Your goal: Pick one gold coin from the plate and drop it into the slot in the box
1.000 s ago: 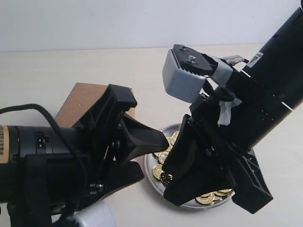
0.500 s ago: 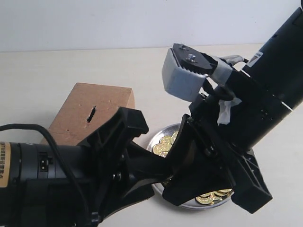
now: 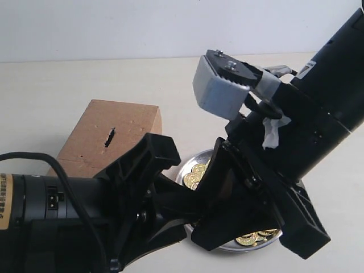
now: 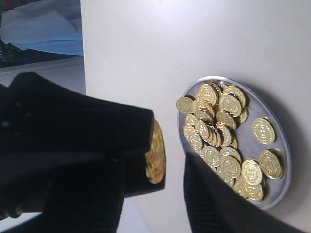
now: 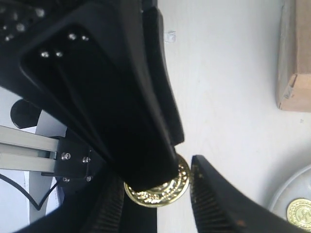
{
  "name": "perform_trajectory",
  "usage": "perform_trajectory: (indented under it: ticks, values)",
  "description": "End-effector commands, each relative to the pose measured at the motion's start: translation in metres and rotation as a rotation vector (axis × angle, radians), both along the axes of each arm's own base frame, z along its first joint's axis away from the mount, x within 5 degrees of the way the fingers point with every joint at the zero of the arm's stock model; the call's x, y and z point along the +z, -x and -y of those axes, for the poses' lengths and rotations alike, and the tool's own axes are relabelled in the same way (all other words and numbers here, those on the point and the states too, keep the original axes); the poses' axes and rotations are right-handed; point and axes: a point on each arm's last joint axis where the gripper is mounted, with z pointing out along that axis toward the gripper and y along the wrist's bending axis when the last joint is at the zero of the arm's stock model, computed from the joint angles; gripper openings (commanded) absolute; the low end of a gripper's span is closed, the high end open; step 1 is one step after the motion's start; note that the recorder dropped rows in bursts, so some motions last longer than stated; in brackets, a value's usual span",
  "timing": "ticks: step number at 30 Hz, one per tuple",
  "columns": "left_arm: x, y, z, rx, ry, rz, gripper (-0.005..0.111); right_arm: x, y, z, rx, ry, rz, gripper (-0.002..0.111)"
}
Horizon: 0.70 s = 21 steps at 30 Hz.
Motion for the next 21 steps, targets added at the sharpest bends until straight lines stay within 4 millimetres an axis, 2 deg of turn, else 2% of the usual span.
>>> perform_trajectory:
  ticks: [1, 10, 21]
  values:
    - [-0.0007, 0.0019, -0.0006, -0.001, 0.000, -0.014, 0.036, 0.0008, 0.0006, -0.0014, -0.008, -0.023, 0.001, 0.017]
    - [-0.0007, 0.0019, -0.0006, -0.001, 0.000, -0.014, 0.013, 0.0008, 0.0006, -0.0014, -0.008, -0.023, 0.001, 0.017]
    - [-0.0007, 0.0019, -0.0006, -0.001, 0.000, -0.014, 0.011, 0.0010, 0.0006, -0.0015, -0.009, -0.025, 0.000, 0.017]
